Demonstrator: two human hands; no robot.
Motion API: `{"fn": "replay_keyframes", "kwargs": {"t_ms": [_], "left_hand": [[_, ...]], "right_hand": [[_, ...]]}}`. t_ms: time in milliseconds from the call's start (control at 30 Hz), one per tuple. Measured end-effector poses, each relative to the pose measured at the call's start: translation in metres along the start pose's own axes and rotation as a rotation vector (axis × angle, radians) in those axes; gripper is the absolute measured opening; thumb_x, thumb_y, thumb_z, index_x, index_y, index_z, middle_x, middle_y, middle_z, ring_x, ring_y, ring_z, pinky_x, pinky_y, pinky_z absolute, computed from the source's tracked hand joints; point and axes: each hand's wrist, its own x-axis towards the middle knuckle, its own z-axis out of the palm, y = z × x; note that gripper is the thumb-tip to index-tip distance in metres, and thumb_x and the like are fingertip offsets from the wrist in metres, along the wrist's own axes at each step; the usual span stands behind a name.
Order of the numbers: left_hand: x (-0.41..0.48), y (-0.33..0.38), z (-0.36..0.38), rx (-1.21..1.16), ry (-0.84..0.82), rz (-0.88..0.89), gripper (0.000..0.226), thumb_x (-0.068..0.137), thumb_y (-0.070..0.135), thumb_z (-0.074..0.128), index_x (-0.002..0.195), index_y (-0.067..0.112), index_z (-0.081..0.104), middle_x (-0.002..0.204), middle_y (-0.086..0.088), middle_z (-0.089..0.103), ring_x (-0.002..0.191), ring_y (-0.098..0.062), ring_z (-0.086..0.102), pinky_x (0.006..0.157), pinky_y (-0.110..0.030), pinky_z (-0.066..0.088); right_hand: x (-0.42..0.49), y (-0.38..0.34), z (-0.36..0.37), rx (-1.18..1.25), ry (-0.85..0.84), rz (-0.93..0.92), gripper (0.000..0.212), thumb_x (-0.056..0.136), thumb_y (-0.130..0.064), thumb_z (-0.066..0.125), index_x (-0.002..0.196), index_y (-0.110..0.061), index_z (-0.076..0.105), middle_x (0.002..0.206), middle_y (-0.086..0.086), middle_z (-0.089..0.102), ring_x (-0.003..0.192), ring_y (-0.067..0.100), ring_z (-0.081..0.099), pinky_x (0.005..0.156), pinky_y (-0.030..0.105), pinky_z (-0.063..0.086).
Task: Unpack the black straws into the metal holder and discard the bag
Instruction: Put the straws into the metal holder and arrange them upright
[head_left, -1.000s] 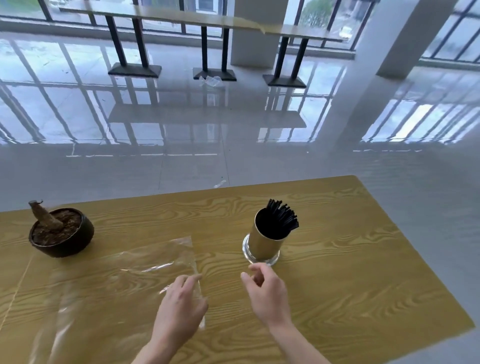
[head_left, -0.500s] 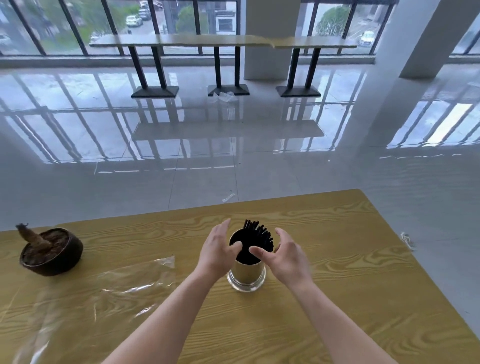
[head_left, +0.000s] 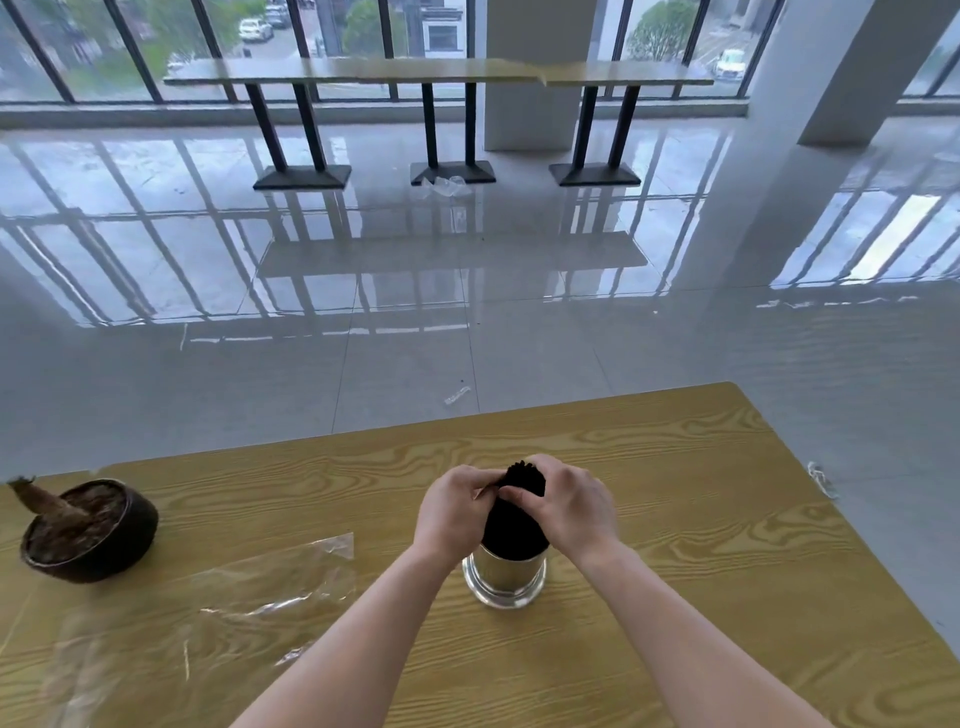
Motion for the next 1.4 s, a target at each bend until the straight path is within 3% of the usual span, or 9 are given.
{"fn": "replay_keyframes", "kwargs": {"t_ms": [133,300,433,533,667,867,1033,1167,1400], "left_hand": [[0.004,-0.008,-0.001,-0.035,0.041,0.013,0.032,0.091,0.016,0.06,0.101,0.041,0.077,0.089,0.011,0.067,0.088,-0.011,0.063,0.076,-0.028,0.051],[-0.003,-0.015,-0.002,-0.076,0.071,0.018,0.03,0.093,0.012,0.059,0.108,0.032,0.075,0.094,0.01,0.067,0.091,-0.01,0.063,0.08,-0.028,0.052],[-0.012,-0.021,0.002,-0.017,0.091,-0.027,0.052,0.086,0.009,0.061,0.136,0.023,0.059,0.118,0.008,0.062,0.108,-0.009,0.057,0.094,-0.028,0.048],[-0.012,-0.025,0.003,-0.047,0.064,-0.086,0.065,0.081,0.016,0.067,0.143,0.02,0.05,0.126,0.004,0.058,0.118,-0.011,0.052,0.099,-0.028,0.043],[-0.008,-0.028,0.002,-0.066,0.068,-0.065,0.066,0.081,0.034,0.076,0.141,0.022,0.051,0.124,0.005,0.057,0.117,-0.009,0.051,0.097,-0.025,0.039],[0.001,-0.024,0.008,-0.083,0.166,0.008,0.029,0.081,0.029,0.079,0.11,0.027,0.074,0.104,0.012,0.064,0.1,-0.001,0.057,0.086,-0.019,0.042],[0.004,-0.026,0.011,-0.105,0.22,-0.036,0.007,0.084,0.027,0.077,0.091,0.028,0.077,0.091,0.007,0.065,0.088,-0.009,0.06,0.078,-0.024,0.048],[0.003,-0.027,0.013,-0.124,0.227,-0.041,0.012,0.083,0.026,0.078,0.094,0.029,0.076,0.093,0.008,0.066,0.088,-0.007,0.061,0.077,-0.022,0.048],[-0.001,-0.025,0.013,-0.179,0.175,-0.031,0.026,0.074,0.019,0.081,0.097,0.028,0.075,0.096,0.006,0.064,0.095,-0.005,0.06,0.085,-0.02,0.046]], "right_hand": [[0.014,-0.005,-0.002,0.076,-0.087,-0.063,0.043,0.079,-0.071,0.064,0.087,-0.029,0.065,0.076,-0.01,0.07,0.071,0.015,0.065,0.054,0.029,0.043],[0.031,-0.015,-0.009,0.099,-0.262,-0.085,0.049,0.071,-0.075,0.067,0.086,-0.029,0.068,0.077,-0.011,0.07,0.073,0.011,0.066,0.06,0.034,0.056],[0.034,-0.024,-0.008,0.073,-0.333,-0.047,0.082,0.061,-0.075,0.074,0.13,-0.034,0.058,0.113,-0.005,0.072,0.104,0.019,0.067,0.079,0.034,0.054],[0.028,-0.02,-0.012,0.126,-0.274,-0.061,0.094,0.059,-0.068,0.082,0.14,-0.031,0.052,0.115,-0.002,0.071,0.106,0.019,0.065,0.087,0.033,0.053],[0.014,-0.003,-0.016,0.133,-0.147,-0.048,0.069,0.073,-0.049,0.083,0.134,-0.026,0.06,0.088,-0.009,0.067,0.084,0.012,0.063,0.074,0.024,0.047],[0.005,0.002,-0.01,0.17,-0.033,-0.047,0.025,0.089,-0.032,0.072,0.114,-0.026,0.074,0.104,-0.011,0.075,0.094,0.012,0.068,0.077,0.028,0.054],[0.008,0.007,-0.01,0.189,-0.07,0.012,0.034,0.087,-0.033,0.074,0.12,-0.026,0.07,0.084,-0.019,0.06,0.076,0.006,0.057,0.069,0.024,0.045],[0.011,0.006,-0.012,0.23,-0.05,0.002,0.039,0.084,-0.037,0.075,0.122,-0.029,0.069,0.084,-0.014,0.054,0.075,0.002,0.054,0.064,0.021,0.043],[0.02,0.001,-0.011,0.254,-0.052,-0.02,0.024,0.095,-0.036,0.065,0.116,-0.027,0.074,0.083,-0.012,0.052,0.077,0.004,0.055,0.066,0.024,0.045]]}}
